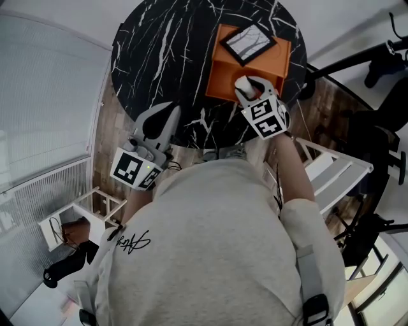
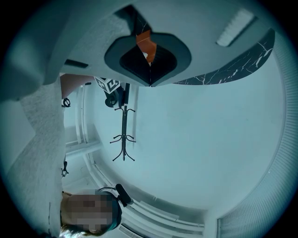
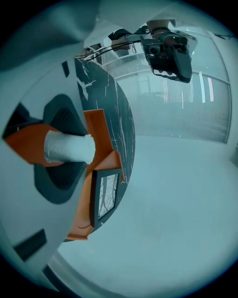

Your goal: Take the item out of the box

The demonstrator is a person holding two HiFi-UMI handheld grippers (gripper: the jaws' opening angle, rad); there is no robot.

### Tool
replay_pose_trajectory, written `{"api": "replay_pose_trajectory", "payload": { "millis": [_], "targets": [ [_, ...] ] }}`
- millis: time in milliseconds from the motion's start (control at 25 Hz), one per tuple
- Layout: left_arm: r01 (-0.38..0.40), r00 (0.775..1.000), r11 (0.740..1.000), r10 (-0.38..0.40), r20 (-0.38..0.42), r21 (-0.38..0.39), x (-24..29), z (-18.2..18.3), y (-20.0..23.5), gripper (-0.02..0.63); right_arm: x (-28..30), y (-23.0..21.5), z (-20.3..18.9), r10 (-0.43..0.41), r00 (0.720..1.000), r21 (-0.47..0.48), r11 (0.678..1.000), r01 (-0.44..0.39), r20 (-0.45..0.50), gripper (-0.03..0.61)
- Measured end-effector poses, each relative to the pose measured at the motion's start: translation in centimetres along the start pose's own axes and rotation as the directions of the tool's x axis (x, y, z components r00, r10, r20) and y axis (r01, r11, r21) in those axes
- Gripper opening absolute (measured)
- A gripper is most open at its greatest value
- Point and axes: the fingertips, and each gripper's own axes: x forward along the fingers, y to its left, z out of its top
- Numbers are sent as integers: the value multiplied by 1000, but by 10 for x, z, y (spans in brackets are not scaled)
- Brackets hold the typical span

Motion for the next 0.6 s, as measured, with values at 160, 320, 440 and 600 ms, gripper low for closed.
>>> {"api": "replay_pose_trajectory", "payload": {
  "millis": [160,320,440,600],
  "targets": [
    [7,1000,1000,-7,2,-2,1,0,-1,5,-4,0,3,-6,1000,11,1000,6,10,181],
    [14,1000,1000,-14,2,-1,2,0,-1,3,-8,-1,7,-19,999,18,1000,19,30,181],
    [16,1000,1000,-16,2,-2,2,1,-1,3,-11,-1,11,-28,998,23,999,27,50,181],
    [22,1000,1000,-22,11,-11,1,2,-3,5,-16,-1,14,-44,997,26,999,42,70,181]
  ]
}}
